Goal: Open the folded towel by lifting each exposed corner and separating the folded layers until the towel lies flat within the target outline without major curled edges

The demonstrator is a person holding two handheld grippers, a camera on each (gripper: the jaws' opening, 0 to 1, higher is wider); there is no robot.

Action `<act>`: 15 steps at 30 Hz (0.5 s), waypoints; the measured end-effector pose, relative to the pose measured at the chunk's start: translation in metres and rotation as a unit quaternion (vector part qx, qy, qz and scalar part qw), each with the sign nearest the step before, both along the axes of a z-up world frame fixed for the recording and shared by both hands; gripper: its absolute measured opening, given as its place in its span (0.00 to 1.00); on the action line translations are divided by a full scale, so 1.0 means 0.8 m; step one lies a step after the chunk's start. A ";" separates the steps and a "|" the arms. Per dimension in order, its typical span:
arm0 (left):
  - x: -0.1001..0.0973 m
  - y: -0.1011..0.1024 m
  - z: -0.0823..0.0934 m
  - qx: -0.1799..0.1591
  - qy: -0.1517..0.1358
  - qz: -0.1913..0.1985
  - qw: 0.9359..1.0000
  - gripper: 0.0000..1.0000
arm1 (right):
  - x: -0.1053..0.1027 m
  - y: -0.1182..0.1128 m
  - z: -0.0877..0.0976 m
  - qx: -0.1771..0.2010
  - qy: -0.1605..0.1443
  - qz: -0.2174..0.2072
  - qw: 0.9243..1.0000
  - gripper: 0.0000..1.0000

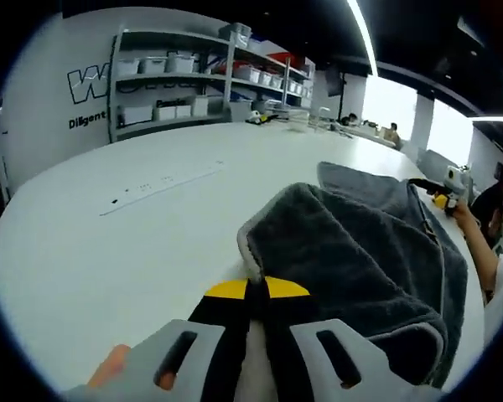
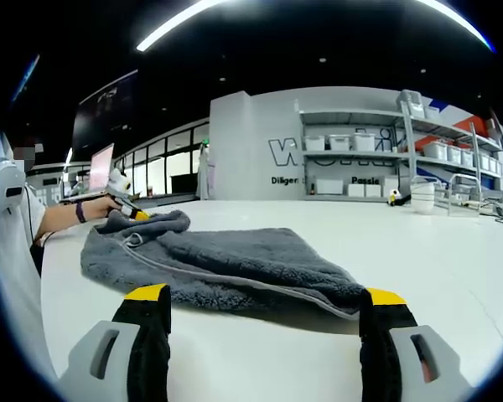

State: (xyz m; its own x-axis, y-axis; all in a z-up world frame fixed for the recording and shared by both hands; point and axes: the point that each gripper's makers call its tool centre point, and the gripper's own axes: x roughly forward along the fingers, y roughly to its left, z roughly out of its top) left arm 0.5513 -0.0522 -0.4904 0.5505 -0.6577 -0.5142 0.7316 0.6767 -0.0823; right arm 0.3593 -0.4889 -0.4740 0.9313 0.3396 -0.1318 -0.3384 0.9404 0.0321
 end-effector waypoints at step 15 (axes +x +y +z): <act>0.018 0.036 -0.006 0.029 -0.004 0.031 0.999 0.05 | 0.000 0.000 0.000 -0.001 0.000 0.000 1.000 0.95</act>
